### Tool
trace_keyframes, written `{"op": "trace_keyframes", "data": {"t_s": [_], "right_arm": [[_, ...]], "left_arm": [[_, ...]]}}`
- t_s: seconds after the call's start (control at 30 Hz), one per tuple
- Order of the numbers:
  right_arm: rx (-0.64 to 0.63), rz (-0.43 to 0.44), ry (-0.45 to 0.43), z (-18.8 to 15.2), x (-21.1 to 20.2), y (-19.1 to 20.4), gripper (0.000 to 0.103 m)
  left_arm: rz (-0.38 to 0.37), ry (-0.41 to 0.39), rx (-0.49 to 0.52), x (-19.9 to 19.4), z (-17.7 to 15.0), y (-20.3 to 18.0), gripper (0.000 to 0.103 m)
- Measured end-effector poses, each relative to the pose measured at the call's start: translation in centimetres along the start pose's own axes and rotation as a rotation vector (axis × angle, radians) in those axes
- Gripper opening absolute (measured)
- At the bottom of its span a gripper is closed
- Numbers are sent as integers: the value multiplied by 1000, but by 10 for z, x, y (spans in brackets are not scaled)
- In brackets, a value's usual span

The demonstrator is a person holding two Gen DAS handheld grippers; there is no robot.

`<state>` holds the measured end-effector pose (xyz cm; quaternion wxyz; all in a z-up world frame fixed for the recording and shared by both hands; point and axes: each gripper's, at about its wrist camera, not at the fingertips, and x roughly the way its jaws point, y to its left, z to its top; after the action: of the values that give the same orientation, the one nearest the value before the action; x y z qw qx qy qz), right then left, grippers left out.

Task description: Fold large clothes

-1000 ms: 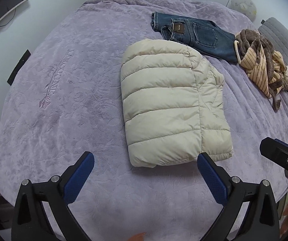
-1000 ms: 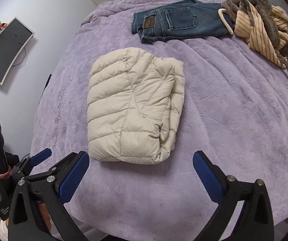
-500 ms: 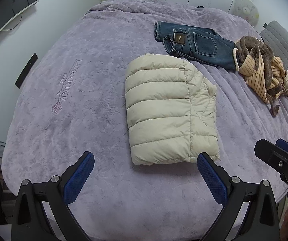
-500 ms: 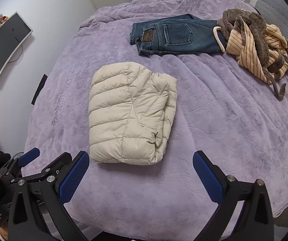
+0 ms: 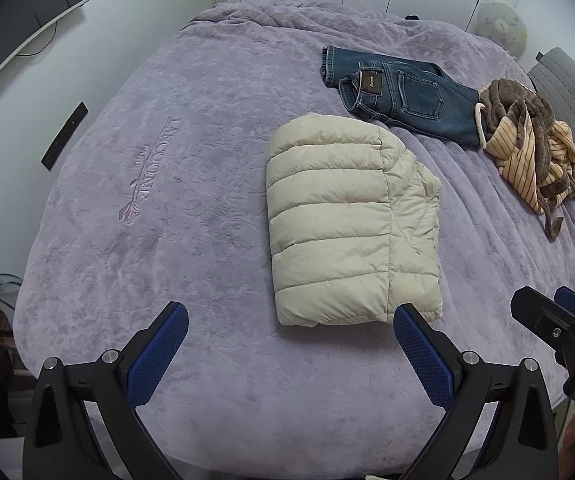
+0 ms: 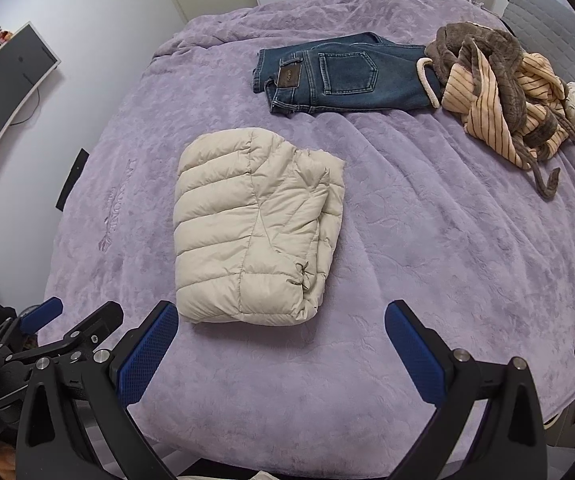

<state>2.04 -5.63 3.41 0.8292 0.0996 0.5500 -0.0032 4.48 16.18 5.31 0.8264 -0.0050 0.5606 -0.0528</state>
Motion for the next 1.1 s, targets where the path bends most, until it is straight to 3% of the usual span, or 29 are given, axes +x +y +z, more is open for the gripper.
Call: {"op": "trace_keyframes", "data": {"t_s": [1.1], "right_arm": [[12, -3, 12, -6, 5, 7, 103]], "left_arm": [[22, 2, 0, -1, -2, 7, 103]]}}
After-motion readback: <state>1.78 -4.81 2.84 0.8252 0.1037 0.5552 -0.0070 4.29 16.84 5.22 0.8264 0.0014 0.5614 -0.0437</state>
